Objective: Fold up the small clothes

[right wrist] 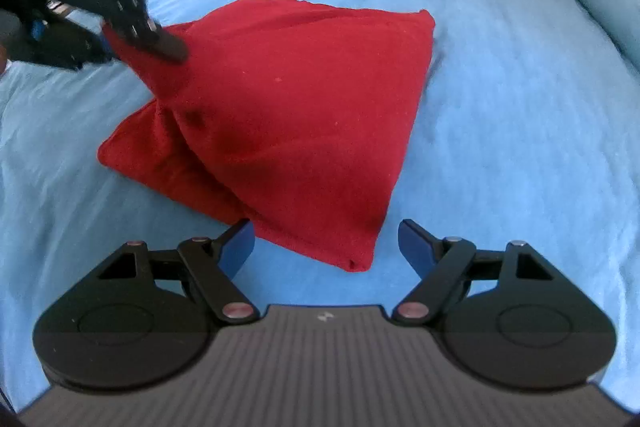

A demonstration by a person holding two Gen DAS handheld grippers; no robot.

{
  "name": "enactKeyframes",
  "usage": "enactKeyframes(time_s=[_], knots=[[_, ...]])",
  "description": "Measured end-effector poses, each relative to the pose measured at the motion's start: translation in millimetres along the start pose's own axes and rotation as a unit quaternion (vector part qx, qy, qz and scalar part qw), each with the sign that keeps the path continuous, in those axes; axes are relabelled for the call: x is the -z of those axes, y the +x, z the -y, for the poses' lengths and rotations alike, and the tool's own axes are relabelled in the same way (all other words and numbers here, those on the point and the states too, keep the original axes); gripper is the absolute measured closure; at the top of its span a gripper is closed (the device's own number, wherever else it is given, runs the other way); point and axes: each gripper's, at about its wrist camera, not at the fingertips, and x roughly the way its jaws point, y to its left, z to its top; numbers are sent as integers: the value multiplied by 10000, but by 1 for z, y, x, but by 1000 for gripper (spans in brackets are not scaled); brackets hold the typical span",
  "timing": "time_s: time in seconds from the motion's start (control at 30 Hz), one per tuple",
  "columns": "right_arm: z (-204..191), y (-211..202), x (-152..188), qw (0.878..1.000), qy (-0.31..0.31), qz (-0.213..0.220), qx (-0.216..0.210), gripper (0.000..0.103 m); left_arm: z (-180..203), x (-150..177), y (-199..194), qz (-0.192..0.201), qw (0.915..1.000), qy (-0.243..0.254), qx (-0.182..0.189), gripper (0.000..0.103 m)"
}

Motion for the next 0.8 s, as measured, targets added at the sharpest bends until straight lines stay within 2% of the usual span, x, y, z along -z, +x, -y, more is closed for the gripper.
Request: enactKeyframes(time_s=[0.13,0.33,0.37,0.4,0.43,0.53,0.63,0.73,0.8], knots=[[2,3,0,9997,231,72,35,8,6,-5,-7,99,9999,28,73,90],[9,-4,-1,9972,550,424,286,19,2,-5,-5,107,9999,-7,81,90],[10,-3,-1,9974,498,388,353,31,2,-5,-5,112,9999,-17,80,90],[10,0,0,9978,398,318,436,59,2,-4,-5,109,9999,-25,77,90],[11,2,1,9978,341,264,496,79,0,-3,-5,95,9999,-48,80,90],[24,-17,1,9958,561,542,470,81,-10,6,-9,87,9999,-127,38,90],[31,-37,-3,9947,492,762,493,82,-24,25,-2,-58,9998,-71,-150,90],[40,-21,12,9966,568,433,404,82,-36,50,21,-343,9984,120,-423,90],[46,-7,22,9967,744,188,281,82,-40,64,31,-335,9976,363,-488,89]])
